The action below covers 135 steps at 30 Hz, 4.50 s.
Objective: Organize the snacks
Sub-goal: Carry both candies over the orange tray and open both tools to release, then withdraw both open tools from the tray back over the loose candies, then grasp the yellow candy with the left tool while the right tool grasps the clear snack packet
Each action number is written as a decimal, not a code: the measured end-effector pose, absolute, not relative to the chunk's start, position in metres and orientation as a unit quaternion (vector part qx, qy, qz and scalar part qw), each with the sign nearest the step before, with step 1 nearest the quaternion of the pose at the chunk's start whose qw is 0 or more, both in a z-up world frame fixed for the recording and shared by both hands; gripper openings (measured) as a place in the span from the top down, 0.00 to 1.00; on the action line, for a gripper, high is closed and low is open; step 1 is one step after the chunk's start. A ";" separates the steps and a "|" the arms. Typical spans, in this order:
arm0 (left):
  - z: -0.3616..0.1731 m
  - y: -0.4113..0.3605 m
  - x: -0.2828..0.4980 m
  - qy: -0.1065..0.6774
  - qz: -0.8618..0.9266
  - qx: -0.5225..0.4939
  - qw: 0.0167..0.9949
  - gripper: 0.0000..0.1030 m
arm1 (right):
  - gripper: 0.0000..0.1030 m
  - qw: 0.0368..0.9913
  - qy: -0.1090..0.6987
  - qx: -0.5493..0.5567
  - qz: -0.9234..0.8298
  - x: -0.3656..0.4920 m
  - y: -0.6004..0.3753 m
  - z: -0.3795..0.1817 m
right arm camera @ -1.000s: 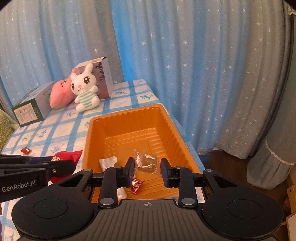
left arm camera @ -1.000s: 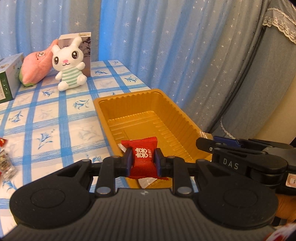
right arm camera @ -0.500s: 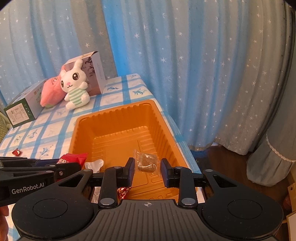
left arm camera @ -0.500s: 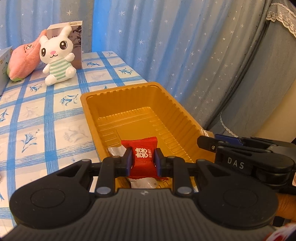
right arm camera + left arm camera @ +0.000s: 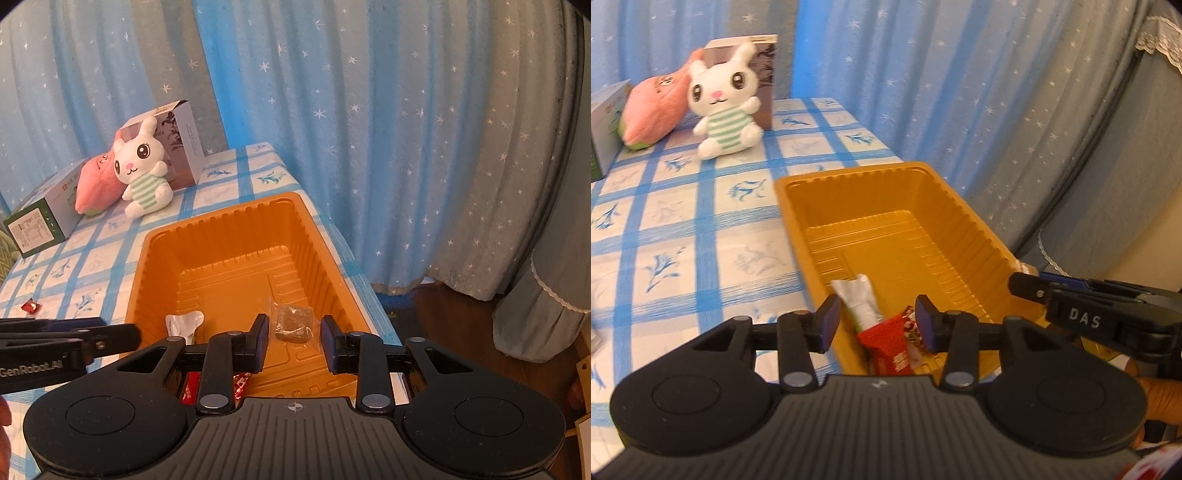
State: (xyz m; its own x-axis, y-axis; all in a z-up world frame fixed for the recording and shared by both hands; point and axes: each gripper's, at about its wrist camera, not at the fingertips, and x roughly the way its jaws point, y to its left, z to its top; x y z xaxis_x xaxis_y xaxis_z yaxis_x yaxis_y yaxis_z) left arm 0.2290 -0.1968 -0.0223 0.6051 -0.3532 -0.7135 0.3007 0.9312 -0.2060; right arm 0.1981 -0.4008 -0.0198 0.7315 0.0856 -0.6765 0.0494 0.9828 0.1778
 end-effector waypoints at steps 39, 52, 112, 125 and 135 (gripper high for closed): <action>0.022 -0.119 0.138 0.367 -0.131 -0.051 0.920 0.44 | 0.28 0.925 0.344 0.158 0.025 0.112 -0.366 0.027; 0.036 -0.069 0.096 0.357 -0.106 -0.046 0.927 0.32 | 0.28 0.924 0.358 0.124 0.055 0.077 -0.310 0.032; -0.010 0.122 0.113 0.380 -0.009 -0.032 0.924 0.25 | 0.28 0.900 0.384 0.037 0.200 0.147 -0.126 -0.009; -0.065 0.132 0.167 0.404 -0.066 0.018 0.912 0.39 | 0.28 0.890 0.393 0.012 0.229 0.196 -0.089 -0.043; -0.101 0.129 0.196 0.399 -0.096 0.084 0.908 0.53 | 0.28 0.883 0.406 0.005 0.236 0.227 -0.070 -0.068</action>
State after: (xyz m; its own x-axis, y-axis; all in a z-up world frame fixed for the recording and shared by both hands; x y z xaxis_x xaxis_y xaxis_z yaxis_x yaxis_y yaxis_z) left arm 0.1964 0.1286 -0.1009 0.6636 -0.1082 -0.7402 0.2423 0.9672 0.0759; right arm 0.2267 -0.0698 -0.0675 0.5594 0.4215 -0.7137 -0.4128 0.8883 0.2011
